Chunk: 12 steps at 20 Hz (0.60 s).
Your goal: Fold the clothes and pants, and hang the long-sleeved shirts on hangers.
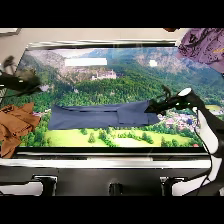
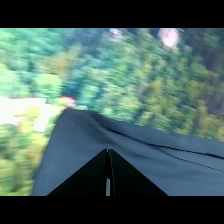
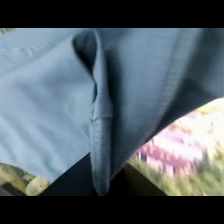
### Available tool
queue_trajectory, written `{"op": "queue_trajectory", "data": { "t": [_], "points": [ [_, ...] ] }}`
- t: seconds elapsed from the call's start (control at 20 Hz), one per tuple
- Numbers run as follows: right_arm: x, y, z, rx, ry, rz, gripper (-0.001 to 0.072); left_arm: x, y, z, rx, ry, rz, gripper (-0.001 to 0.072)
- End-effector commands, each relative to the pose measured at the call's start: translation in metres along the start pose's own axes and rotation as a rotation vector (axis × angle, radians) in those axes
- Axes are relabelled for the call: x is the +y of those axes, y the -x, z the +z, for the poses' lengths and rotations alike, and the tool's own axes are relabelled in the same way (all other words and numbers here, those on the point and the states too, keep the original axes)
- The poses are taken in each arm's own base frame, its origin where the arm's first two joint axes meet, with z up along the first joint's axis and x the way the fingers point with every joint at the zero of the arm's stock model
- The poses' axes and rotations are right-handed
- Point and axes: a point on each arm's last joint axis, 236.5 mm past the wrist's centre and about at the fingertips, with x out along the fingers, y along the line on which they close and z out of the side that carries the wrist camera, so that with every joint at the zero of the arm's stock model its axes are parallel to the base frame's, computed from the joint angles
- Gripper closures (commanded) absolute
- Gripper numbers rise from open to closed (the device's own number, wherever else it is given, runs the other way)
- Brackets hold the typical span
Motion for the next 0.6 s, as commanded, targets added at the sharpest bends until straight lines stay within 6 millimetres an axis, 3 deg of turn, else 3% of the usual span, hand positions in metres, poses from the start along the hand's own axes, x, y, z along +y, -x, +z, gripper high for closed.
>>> {"op": "queue_trajectory", "data": {
  "t": [0.0,0.25,0.4,0.55],
  "points": [
    [-0.001,0.058,0.003,-0.080,0.002,-0.189,0.0682,-0.088,-0.056,-0.033,0.109,-0.028,-0.174,0.0692],
    [0.007,0.128,-0.001,-0.173,0.046,-0.354,0.0682,-0.224,-0.148,-0.121,0.225,-0.029,-0.313,0.0692],
    [0.013,0.161,-0.001,-0.214,0.071,-0.423,0.0682,-0.300,-0.171,-0.176,0.297,0.054,-0.466,0.0692],
    [0.021,0.186,-0.003,-0.230,0.091,-0.465,0.0682,-0.348,-0.183,-0.221,0.347,0.090,-0.539,0.0692]
  ]
}}
